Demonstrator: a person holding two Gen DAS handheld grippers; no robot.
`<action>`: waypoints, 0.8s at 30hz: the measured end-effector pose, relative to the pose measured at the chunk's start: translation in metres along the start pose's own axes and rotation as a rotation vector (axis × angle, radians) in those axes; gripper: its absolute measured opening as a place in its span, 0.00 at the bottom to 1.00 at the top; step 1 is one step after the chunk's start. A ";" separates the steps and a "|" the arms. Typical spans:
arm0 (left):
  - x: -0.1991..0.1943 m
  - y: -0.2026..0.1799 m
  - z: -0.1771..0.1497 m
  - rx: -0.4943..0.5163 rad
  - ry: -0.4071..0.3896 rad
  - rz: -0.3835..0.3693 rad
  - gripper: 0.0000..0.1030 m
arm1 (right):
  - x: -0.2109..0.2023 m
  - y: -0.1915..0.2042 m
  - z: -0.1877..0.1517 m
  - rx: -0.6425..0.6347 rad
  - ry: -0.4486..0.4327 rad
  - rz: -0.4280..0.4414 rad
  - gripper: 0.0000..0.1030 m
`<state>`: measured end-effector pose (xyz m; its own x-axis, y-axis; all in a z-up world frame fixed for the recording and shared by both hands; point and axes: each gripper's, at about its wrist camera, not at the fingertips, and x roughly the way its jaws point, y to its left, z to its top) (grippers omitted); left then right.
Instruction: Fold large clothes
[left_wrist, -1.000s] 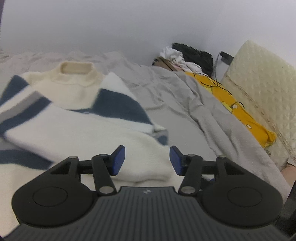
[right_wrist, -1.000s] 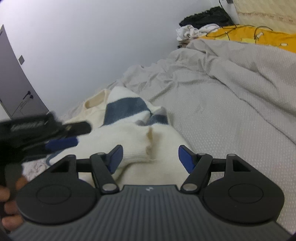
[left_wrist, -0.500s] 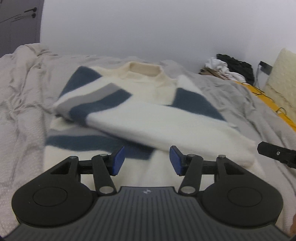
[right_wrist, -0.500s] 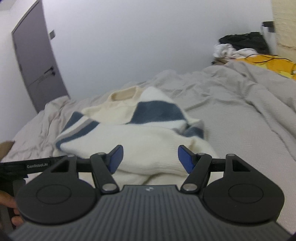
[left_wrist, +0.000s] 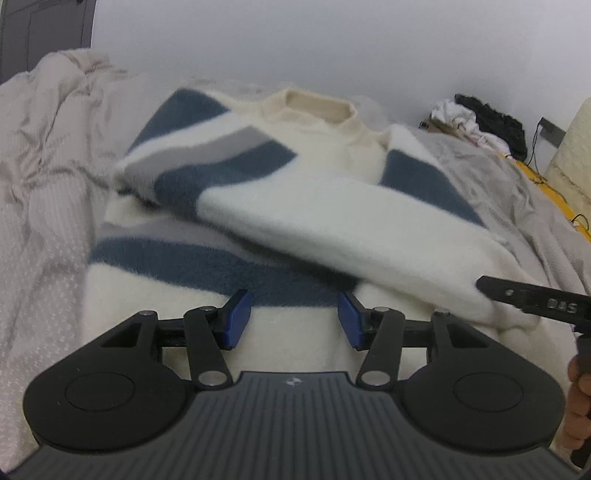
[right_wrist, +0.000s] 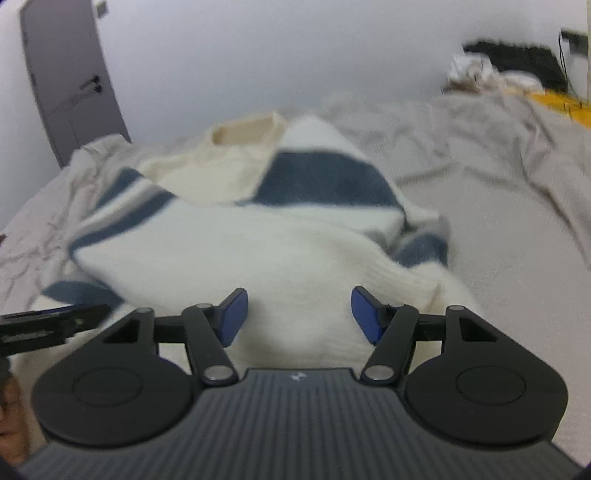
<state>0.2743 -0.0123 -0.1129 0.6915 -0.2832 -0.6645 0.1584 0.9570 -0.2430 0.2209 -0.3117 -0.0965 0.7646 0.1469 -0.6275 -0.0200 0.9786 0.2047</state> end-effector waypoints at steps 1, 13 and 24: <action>0.003 0.000 0.000 0.000 0.012 0.002 0.56 | 0.008 -0.004 -0.001 0.019 0.023 0.000 0.62; -0.028 0.023 -0.003 -0.135 0.027 -0.086 0.56 | 0.016 -0.015 -0.001 0.090 0.050 0.029 0.62; -0.113 0.064 -0.039 -0.308 0.057 0.037 0.56 | -0.033 -0.039 -0.016 0.208 0.106 -0.013 0.63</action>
<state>0.1784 0.0783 -0.0808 0.6505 -0.2599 -0.7137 -0.0932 0.9053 -0.4145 0.1860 -0.3527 -0.0962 0.6919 0.1592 -0.7042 0.1309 0.9315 0.3393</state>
